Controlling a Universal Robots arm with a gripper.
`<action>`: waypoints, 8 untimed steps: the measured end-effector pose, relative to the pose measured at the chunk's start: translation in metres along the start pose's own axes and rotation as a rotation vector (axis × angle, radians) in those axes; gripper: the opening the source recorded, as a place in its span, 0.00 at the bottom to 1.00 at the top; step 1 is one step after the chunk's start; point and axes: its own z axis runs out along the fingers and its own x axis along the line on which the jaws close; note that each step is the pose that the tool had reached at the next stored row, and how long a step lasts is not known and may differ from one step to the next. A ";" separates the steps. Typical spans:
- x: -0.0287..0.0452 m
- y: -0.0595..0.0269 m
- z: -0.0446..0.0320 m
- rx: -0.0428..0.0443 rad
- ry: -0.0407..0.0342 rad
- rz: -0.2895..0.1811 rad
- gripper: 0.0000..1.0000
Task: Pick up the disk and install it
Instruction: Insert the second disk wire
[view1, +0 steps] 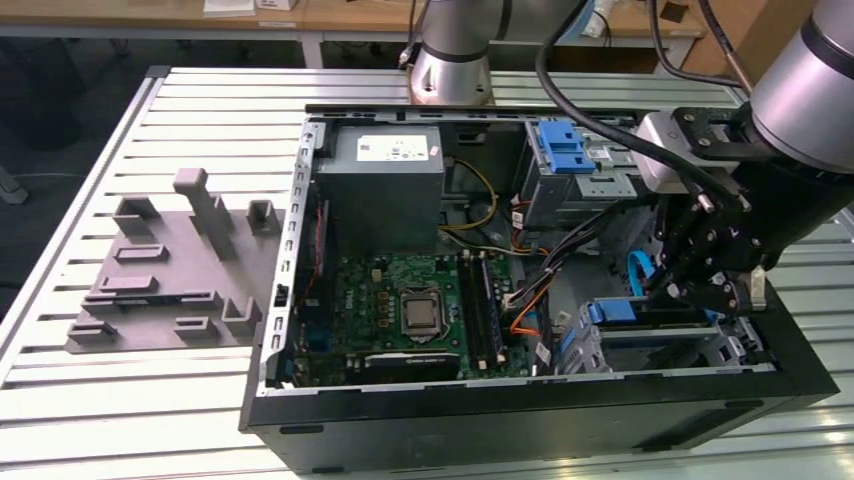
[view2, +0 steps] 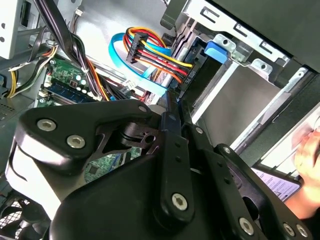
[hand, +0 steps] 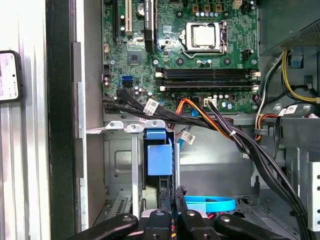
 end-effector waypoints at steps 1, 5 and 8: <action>0.0001 0.0000 0.0000 0.0000 -0.0004 0.000 0.16; 0.0005 0.0000 0.0000 0.0000 -0.0007 0.000 0.16; 0.0014 0.0000 0.0000 0.0000 -0.0007 0.000 0.16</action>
